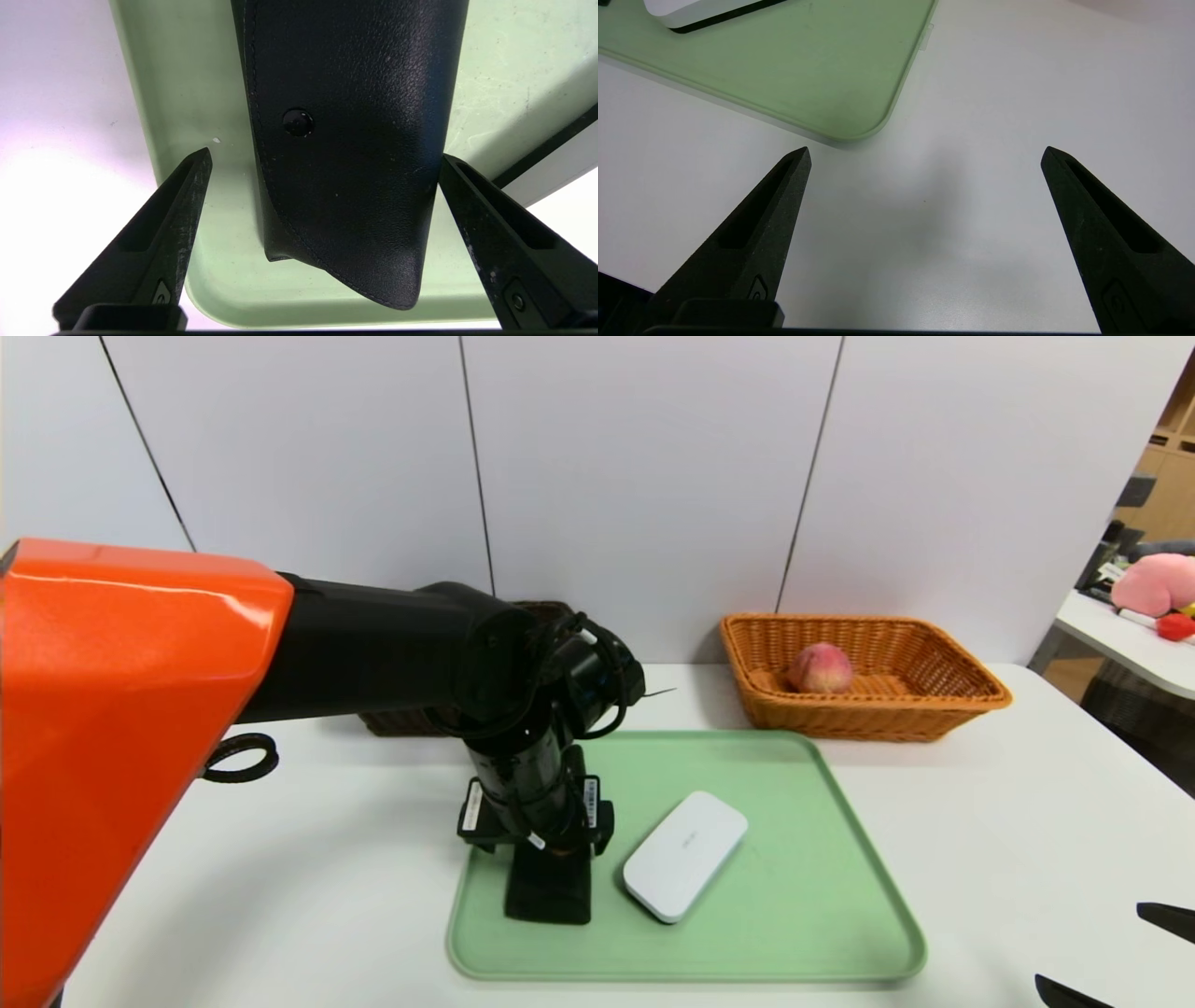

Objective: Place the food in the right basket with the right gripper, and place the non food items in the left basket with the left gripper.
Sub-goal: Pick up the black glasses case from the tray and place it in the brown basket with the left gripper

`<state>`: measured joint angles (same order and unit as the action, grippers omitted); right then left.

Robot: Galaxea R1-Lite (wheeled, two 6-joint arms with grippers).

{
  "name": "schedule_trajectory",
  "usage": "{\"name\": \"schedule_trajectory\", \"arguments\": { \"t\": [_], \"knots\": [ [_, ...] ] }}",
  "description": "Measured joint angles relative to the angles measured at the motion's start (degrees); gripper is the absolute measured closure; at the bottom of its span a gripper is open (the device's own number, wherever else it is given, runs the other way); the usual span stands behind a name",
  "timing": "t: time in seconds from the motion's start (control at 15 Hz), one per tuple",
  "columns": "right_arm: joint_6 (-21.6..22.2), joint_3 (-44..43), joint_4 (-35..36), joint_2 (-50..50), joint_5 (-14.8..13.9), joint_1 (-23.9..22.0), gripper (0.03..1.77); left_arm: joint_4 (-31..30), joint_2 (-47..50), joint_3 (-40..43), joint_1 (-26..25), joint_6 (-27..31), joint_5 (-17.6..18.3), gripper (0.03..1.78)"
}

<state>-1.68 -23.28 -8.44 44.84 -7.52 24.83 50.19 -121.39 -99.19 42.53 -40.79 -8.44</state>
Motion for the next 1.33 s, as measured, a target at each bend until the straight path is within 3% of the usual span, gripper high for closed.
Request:
{"name": "schedule_trajectory", "arguments": {
  "t": [0.07, 0.27, 0.47, 0.73, 0.87, 1.33],
  "knots": [
    [-0.1, 0.05, -0.07, -0.11, 0.0, 0.0, 0.1, 0.02, -0.02, 0.11, 0.0, 0.05, 0.17, 0.2],
    [-0.51, 0.09, -0.43, -0.68, 0.0, 0.02, 0.1, 0.06, 0.11, 0.27, 0.05, 0.17, 0.39, 0.68],
    [-0.52, 0.09, -0.49, -1.04, 0.02, 0.0, 0.1, 0.05, 0.41, 0.33, 0.11, 0.22, 0.23, 0.96],
    [-0.51, 0.17, -0.49, -1.27, 0.0, 0.02, 0.1, 0.06, 1.88, 0.49, 0.84, 0.55, 0.1, 1.15],
    [-0.46, 0.17, -0.49, -1.27, 0.04, 0.02, 0.1, 0.09, 3.34, 0.61, 1.97, 0.91, -0.18, 1.33],
    [-0.51, 0.49, -0.22, -1.32, 0.35, -0.06, 0.1, 0.57, 11.34, 0.68, 8.18, 3.06, -5.28, 1.42]
  ]
}}
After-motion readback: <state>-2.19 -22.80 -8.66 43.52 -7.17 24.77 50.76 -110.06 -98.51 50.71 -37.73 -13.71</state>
